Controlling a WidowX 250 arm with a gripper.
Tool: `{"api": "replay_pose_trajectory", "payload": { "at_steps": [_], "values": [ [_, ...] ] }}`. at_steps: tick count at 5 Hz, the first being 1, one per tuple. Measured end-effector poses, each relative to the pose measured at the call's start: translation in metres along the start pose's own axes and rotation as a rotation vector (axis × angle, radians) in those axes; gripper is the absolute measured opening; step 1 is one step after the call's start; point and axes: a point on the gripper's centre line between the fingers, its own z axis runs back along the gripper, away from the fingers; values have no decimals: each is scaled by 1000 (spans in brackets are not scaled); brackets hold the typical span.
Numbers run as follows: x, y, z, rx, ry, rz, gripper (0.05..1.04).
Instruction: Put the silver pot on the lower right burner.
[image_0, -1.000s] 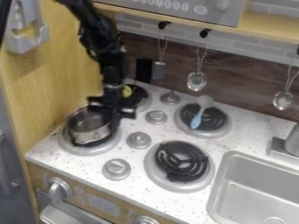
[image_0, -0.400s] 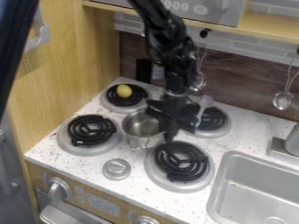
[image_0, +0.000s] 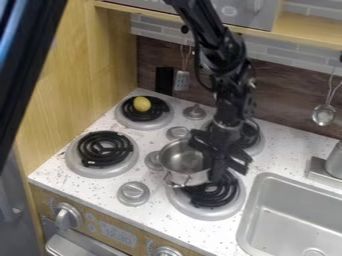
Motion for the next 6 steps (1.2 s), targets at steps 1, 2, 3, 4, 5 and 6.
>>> {"api": "replay_pose_trajectory", "payload": {
  "at_steps": [1,2,3,4,5,6],
  "values": [
    [-4,-20,-8,-3,20,-50,65],
    [-6,-26,-12,2,30,-70,93],
    [-7,-26,-14,0,35,-54,264],
    [-10,-27,-16,-3,35,-21,528],
    [-8,-19,6,-19,-12,63,828],
    [-10,-11,28,-16,-47,152,1017]
  ]
}}
